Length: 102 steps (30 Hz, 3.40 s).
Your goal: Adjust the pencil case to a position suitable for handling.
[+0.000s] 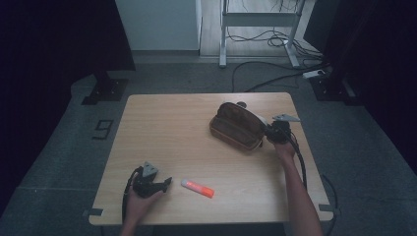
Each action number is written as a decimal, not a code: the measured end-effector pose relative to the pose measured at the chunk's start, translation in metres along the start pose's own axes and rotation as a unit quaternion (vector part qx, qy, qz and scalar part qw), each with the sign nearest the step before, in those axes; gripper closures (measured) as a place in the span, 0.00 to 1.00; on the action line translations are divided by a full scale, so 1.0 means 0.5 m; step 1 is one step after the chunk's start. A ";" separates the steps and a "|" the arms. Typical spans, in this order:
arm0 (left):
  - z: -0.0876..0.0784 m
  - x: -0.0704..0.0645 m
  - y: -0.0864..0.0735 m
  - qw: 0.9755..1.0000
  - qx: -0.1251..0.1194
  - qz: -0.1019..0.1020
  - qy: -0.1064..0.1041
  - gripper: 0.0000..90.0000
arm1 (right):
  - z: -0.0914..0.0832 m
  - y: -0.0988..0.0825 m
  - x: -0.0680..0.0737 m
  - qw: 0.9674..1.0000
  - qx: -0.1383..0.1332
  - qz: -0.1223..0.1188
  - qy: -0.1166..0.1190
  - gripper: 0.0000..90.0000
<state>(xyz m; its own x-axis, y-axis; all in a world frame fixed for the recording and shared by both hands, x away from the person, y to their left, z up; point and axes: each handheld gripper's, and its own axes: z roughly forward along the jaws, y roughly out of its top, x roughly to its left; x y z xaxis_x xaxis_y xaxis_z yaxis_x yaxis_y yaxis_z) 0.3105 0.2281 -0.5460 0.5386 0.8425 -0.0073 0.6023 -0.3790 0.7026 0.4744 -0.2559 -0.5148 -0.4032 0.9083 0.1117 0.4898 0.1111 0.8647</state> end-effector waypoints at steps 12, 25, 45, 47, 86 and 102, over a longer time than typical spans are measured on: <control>0.000 0.000 0.000 1.000 0.000 0.000 0.000 0.32 | -0.035 0.016 0.014 0.998 -0.052 -0.011 0.044 0.90; 0.000 0.000 0.000 1.000 0.000 0.000 0.000 0.32 | -0.051 0.008 0.012 0.995 -0.081 0.006 0.060 0.90; 0.000 0.000 0.000 1.000 0.000 0.000 0.000 0.32 | -0.092 0.020 0.013 0.989 -0.121 0.023 0.082 0.91; 0.000 0.000 0.000 1.000 0.000 0.000 0.000 0.32 | -0.094 0.020 0.014 0.988 -0.122 0.026 0.085 0.91; 0.002 -0.003 0.002 1.000 0.000 0.000 0.001 0.32 | -0.161 -0.015 0.097 0.972 -0.165 0.050 0.160 0.91; 0.002 -0.003 0.002 1.000 -0.001 0.000 0.001 0.32 | -0.163 -0.032 0.131 0.971 -0.154 0.041 0.177 0.91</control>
<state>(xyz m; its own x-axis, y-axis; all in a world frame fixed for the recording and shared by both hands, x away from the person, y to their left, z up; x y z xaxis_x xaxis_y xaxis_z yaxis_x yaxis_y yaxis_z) 0.3108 0.2260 -0.5462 0.5376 0.8432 -0.0065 0.6019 -0.3783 0.7033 0.3774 -0.2308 -0.4813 -0.6393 0.7080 0.3001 0.2987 -0.1310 0.9453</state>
